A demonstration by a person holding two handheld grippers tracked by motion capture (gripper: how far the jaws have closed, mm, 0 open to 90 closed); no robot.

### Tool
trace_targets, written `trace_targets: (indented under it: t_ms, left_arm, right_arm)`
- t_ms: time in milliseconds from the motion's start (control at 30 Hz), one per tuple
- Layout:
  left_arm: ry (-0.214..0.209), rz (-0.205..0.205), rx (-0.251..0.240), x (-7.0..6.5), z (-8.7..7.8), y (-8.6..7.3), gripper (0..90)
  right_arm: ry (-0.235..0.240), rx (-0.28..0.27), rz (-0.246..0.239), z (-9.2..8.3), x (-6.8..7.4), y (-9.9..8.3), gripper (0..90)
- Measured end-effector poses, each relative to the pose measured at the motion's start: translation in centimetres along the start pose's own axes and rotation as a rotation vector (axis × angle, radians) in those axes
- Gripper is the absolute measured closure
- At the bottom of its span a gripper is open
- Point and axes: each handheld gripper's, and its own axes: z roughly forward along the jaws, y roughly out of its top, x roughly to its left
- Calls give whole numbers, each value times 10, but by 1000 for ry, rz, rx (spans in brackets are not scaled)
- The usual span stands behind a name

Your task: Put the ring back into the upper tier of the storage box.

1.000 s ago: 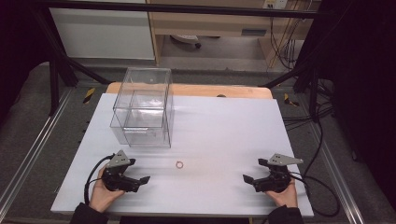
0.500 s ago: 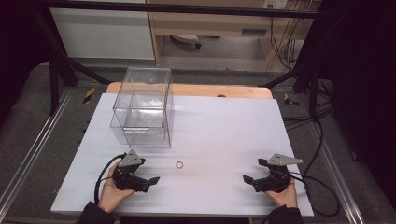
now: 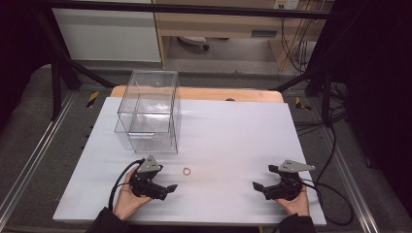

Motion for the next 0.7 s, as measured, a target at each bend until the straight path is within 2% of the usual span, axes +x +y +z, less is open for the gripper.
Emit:
trace_targets:
  t_ms: [200, 433, 700]
  left_arm:
    - [-10, 6, 8, -5, 7, 6, 126]
    - [-15, 14, 16, -10, 15, 12, 253]
    - [-14, 0, 15, -13, 23, 20, 386]
  right_arm:
    - [0, -1, -1, 0, 0, 0, 4]
    - [2, 1, 1, 1, 0, 0, 4]
    - [2, 2, 1, 1, 0, 0, 4]
